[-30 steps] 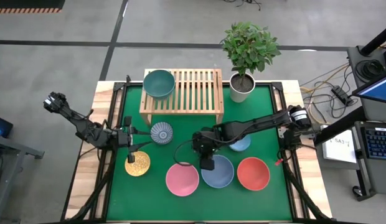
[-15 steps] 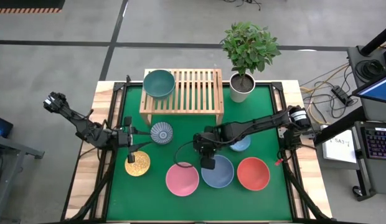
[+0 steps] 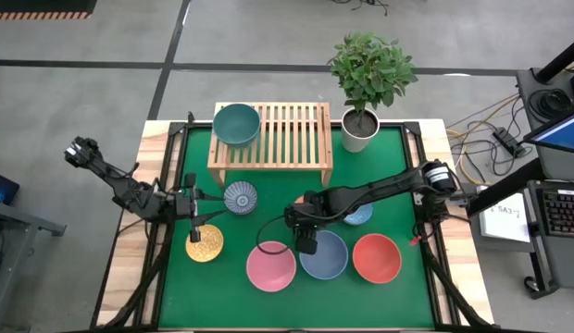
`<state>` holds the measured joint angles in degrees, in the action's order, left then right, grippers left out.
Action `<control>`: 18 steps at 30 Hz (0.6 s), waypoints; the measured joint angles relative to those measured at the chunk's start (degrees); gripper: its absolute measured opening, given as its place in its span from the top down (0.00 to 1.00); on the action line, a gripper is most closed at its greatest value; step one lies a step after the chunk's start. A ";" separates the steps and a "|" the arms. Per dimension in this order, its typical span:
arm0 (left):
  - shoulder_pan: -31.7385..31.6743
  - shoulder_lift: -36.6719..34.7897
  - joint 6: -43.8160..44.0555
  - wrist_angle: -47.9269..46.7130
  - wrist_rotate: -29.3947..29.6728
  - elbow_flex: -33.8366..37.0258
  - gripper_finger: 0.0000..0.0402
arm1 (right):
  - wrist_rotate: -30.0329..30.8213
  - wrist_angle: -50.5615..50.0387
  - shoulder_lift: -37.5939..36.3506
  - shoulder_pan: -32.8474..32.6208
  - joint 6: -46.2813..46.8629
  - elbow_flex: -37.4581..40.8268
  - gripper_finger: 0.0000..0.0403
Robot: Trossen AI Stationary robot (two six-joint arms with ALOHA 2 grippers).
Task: Place and stack bowls onto a shelf
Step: Put the small orange bowl on the shelf
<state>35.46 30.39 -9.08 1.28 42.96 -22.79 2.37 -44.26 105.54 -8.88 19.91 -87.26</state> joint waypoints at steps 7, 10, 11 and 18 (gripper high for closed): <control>0.00 0.00 0.00 -0.04 0.00 0.00 0.69 | 2.23 0.22 2.16 0.37 1.14 0.00 0.46; 0.00 -0.01 0.00 -0.09 0.00 0.00 0.69 | 2.28 1.20 3.67 0.63 2.06 0.00 0.46; 0.00 -0.01 0.00 -0.09 0.00 0.00 0.69 | 2.30 1.51 4.21 0.71 2.63 0.00 0.47; 0.00 0.02 -0.02 -0.09 0.00 0.00 0.69 | 2.32 1.48 7.28 1.01 2.83 -0.13 0.63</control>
<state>35.46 30.41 -9.10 1.19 42.96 -22.79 4.69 -42.78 112.81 -7.88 22.74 -87.39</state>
